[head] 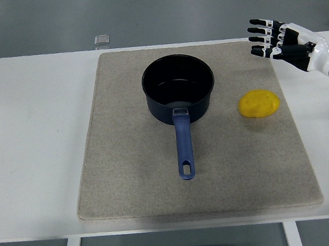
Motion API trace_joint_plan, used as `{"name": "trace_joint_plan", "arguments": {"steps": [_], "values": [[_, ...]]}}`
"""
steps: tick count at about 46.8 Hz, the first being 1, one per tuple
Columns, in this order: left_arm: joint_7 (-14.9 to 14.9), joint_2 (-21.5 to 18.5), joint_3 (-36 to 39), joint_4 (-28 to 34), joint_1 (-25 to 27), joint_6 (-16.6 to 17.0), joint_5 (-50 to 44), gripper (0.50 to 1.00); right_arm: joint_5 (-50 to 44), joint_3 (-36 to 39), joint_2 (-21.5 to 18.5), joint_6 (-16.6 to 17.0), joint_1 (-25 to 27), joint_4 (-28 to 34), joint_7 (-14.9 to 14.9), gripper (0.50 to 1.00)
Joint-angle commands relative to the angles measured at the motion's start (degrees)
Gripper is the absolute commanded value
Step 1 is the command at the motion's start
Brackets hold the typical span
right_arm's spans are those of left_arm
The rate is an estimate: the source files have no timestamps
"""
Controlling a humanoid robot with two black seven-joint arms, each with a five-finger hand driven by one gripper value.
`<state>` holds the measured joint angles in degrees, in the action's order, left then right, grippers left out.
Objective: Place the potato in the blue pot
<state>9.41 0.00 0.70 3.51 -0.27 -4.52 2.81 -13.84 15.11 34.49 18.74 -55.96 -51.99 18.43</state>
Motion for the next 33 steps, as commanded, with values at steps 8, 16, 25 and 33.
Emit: {"name": "trace_joint_plan", "arguments": {"steps": [8, 16, 25, 33], "values": [[0.00, 0.00, 0.00, 0.00, 0.00, 0.12, 0.00, 0.996, -7.77, -2.90, 2.52, -0.63, 0.94, -3.03, 4.59, 0.928], [0.00, 0.00, 0.00, -0.08, 0.00, 0.12, 0.00, 0.996, -15.15, -3.42, 2.34, -3.52, 2.08, -3.12, 5.74, 0.926], [0.00, 0.00, 0.00, 0.00, 0.00, 0.12, 0.00, 0.996, -22.98, -5.88, 2.16, -8.27, 3.05, -3.12, 6.35, 0.926], [0.00, 0.00, 0.00, -0.08, 0.00, 0.12, 0.00, 0.996, -24.12, -7.11, 2.52, -8.98, 3.05, -3.12, 7.06, 0.928]]}}
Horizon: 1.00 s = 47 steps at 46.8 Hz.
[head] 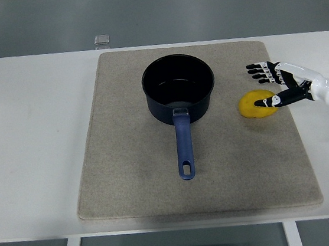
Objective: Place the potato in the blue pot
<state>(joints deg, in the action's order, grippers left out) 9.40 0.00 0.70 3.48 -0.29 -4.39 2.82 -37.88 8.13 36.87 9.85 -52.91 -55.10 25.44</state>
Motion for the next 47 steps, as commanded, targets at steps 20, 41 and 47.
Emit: {"name": "trace_joint_plan", "arguments": {"steps": [20, 41, 47], "values": [[0.00, 0.00, 0.00, -0.05, -0.06, 0.00, 0.00, 0.996, -2.20, -0.05, 0.30, -1.24, 1.67, -0.10, 1.54, 0.926], [0.00, 0.00, 0.00, -0.05, -0.06, 0.00, 0.00, 0.996, -2.73, 0.04, -0.22, -3.26, 3.78, -0.01, 1.63, 0.899], [0.00, 0.00, 0.00, -0.05, -0.06, 0.00, 0.00, 0.996, -2.73, -0.05, -0.31, -3.44, 3.78, -0.01, 1.72, 0.795]]}}
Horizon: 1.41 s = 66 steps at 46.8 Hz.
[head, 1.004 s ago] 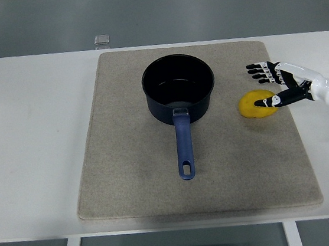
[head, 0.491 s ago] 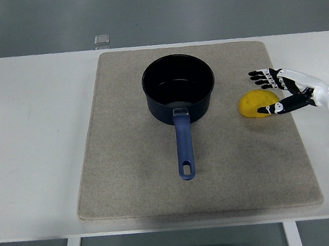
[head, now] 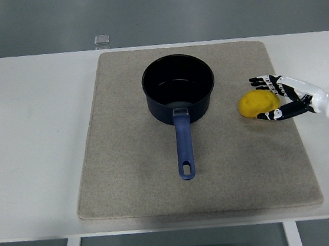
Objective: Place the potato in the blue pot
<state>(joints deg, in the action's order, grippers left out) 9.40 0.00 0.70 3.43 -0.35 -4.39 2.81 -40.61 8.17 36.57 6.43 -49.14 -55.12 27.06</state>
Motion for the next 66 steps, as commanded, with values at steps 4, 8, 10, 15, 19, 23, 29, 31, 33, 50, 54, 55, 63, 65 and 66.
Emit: {"name": "trace_joint_plan", "arguments": {"steps": [4, 8, 10, 15, 19, 23, 29, 31, 33, 50, 54, 55, 63, 65, 66], "values": [[0.00, 0.00, 0.00, 0.00, 0.00, 0.00, 0.00, 0.996, 0.00, -0.17, -0.18, -0.11, 0.27, 0.01, 0.71, 0.723], [0.00, 0.00, 0.00, 0.00, 0.00, 0.00, 0.00, 0.996, -0.09, -0.17, -0.44, -0.98, 0.53, 0.10, 0.98, 0.638], [0.00, 0.00, -0.09, 0.00, 0.00, 0.00, 0.00, 0.996, -0.17, -0.17, -0.62, -1.51, 0.80, 0.19, 1.07, 0.603], [0.00, 0.00, -0.09, 0.00, 0.00, 0.00, 0.00, 0.996, -0.26, -0.17, -1.32, -2.48, 0.88, 0.45, 1.07, 0.500], [0.00, 0.00, -0.09, 0.00, 0.00, 0.00, 0.00, 0.996, -0.17, 0.00, -1.24, -3.18, 0.80, 0.45, 0.89, 0.500], [0.00, 0.00, -0.09, 0.00, -0.09, 0.00, 0.00, 0.996, -0.17, 0.18, -1.15, -3.27, 0.62, 0.45, 0.63, 0.500], [0.00, 0.00, -0.09, 0.00, -0.09, 0.00, 0.00, 0.996, 0.18, 0.79, -0.89, -3.10, 0.27, 0.45, 0.54, 0.500], [0.00, 0.00, -0.09, 0.00, 0.00, 0.00, 0.00, 0.996, 0.27, 0.79, -0.80, -3.01, 0.18, 0.45, 0.54, 0.500], [0.00, 0.00, -0.09, 0.00, -0.09, 0.00, 0.00, 0.996, 0.27, 0.88, -0.71, -3.01, 0.18, 0.45, 0.54, 0.500], [0.00, 0.00, -0.09, 0.00, 0.00, 0.00, 0.00, 0.996, 1.67, 1.23, -0.09, -1.95, -3.68, -0.16, 0.19, 0.500], [0.00, 0.00, -0.09, 0.00, 0.00, 0.00, 0.00, 0.996, 4.56, 0.88, -0.44, -1.43, -6.32, -0.16, -0.60, 0.500], [0.00, 0.00, -0.09, 0.00, 0.00, 0.09, 0.00, 0.996, 5.27, 0.53, -0.53, -1.34, -6.93, -0.16, -0.86, 0.500], [0.00, 0.00, 0.00, 0.08, 0.00, 0.00, 0.00, 0.996, 6.77, -1.40, -1.15, -0.90, -11.33, -0.08, -1.04, 0.500], [0.00, 0.00, 0.00, 0.08, 0.00, 0.00, 0.00, 0.996, 6.95, -2.72, -1.41, -0.90, -12.64, 0.19, -1.04, 0.500], [0.00, 0.00, -0.09, 0.08, 0.00, 0.00, 0.00, 0.996, 7.12, -3.42, -1.67, -0.90, -13.09, 0.36, -1.04, 0.500]]}}
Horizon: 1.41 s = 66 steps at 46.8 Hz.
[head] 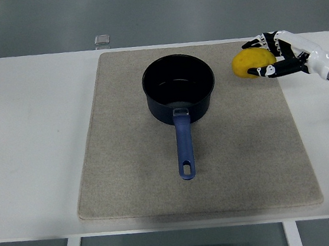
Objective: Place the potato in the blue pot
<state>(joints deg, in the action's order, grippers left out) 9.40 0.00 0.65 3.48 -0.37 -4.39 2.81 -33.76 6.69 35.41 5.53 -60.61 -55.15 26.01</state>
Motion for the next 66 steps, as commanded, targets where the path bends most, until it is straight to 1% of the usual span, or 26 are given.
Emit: {"name": "trace_joint_plan", "arguments": {"steps": [1, 11, 17, 21, 30, 41, 50, 55, 66], "values": [[0.00, 0.00, 0.05, 0.03, -0.07, -0.01, 0.00, 0.996, 0.45, -2.64, -0.95, 0.01, -2.14, 0.57, 0.01, 0.500], [0.00, 0.00, -0.04, 0.03, -0.07, -0.01, 0.00, 0.996, 2.65, -5.72, -5.96, 0.71, -5.48, 3.02, 0.01, 0.500], [0.00, 0.00, -0.04, 0.03, -0.24, -0.01, 0.00, 0.996, 3.96, -7.92, -10.79, 0.71, -7.86, 6.10, 0.01, 0.500], [0.00, 0.00, -0.04, 0.03, -0.24, -0.01, 0.00, 0.996, 5.46, -9.50, -13.26, 0.80, -9.26, 8.12, 0.01, 0.500], [0.00, 0.00, -0.04, 0.03, -0.16, -0.01, 0.00, 0.996, 7.13, -11.44, -18.79, 0.98, -11.20, 12.69, 0.01, 0.500], [0.00, 0.00, -0.04, -0.05, -0.16, -0.01, 0.00, 0.996, 7.31, -11.53, -23.36, 1.68, -11.29, 16.12, 0.01, 0.500], [0.00, 0.00, -0.04, -0.06, -0.24, -0.01, -0.09, 0.996, 7.22, -11.44, -26.00, 1.33, -10.50, 18.41, 0.01, 0.500], [0.00, 0.00, -0.12, -0.06, -0.24, -0.01, -0.09, 0.996, 7.22, -11.26, -26.97, 1.15, -9.44, 18.59, 0.10, 0.500], [0.00, 0.00, -0.12, -0.06, -0.24, -0.01, -0.09, 0.996, 7.22, -10.65, -27.41, 0.89, -8.30, 18.76, 0.10, 0.500]]}}
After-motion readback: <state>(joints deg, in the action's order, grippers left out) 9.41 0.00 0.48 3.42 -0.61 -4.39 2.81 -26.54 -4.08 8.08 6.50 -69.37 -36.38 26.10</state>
